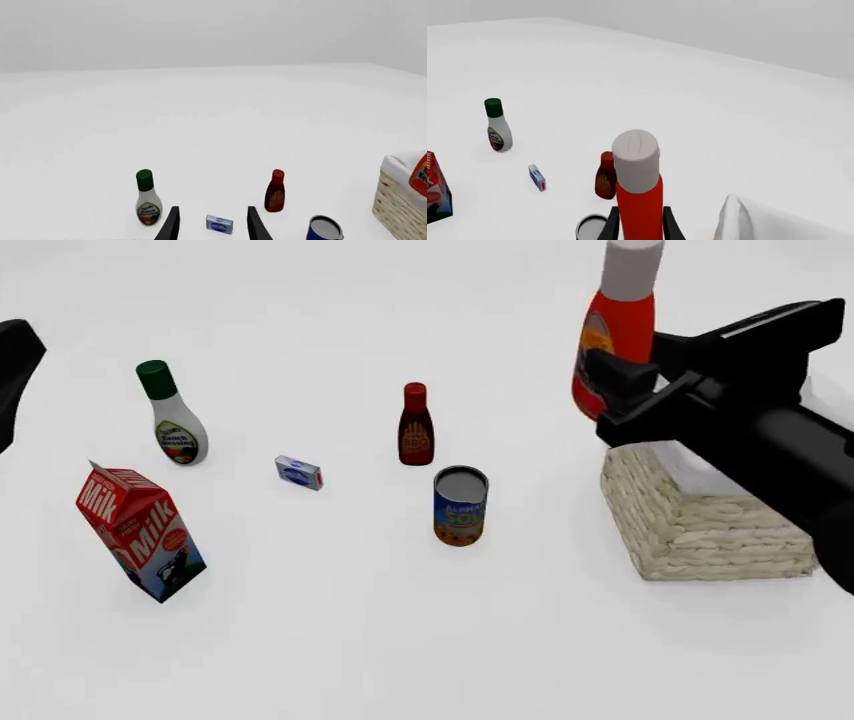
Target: Pick the ketchup and place it in the basket.
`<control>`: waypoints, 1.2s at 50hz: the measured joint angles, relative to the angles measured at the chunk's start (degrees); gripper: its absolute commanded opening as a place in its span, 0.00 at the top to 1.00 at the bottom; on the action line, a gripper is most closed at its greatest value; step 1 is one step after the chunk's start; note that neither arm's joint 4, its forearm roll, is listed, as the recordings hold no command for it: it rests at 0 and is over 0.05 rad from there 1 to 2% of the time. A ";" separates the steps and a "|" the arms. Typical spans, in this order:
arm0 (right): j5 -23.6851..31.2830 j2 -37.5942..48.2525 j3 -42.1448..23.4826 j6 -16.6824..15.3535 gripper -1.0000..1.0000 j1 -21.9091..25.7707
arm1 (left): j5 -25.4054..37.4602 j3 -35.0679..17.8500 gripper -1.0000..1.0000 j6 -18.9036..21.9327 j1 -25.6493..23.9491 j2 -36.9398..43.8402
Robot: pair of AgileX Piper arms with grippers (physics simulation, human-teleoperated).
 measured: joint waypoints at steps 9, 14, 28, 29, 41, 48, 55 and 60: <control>-0.21 0.11 -0.16 0.17 1.00 -4.90 | -1.24 0.55 0.00 -0.12 1.05 0.85; -0.50 0.71 -0.42 0.29 1.00 -7.79 | -1.87 0.95 0.00 -0.13 1.19 1.33; -1.63 2.50 -1.22 1.01 1.00 -15.16 | -2.91 1.70 0.00 -0.19 1.28 2.23; -1.73 2.60 -1.26 1.08 1.00 -15.67 | -2.96 1.74 0.00 -0.20 1.28 2.27; -2.95 3.54 -1.86 1.84 1.00 -21.27 | -3.47 2.21 0.00 -0.30 1.22 2.65; -3.98 4.39 -2.02 2.21 1.00 -23.89 | -3.70 2.37 0.00 -0.31 1.24 2.80; -5.33 5.55 -1.90 2.55 1.00 -25.84 | -3.95 2.53 0.00 -0.29 1.24 2.96; -6.49 6.74 -1.82 2.91 1.00 -27.17 | -4.10 2.53 0.00 -0.25 1.24 3.12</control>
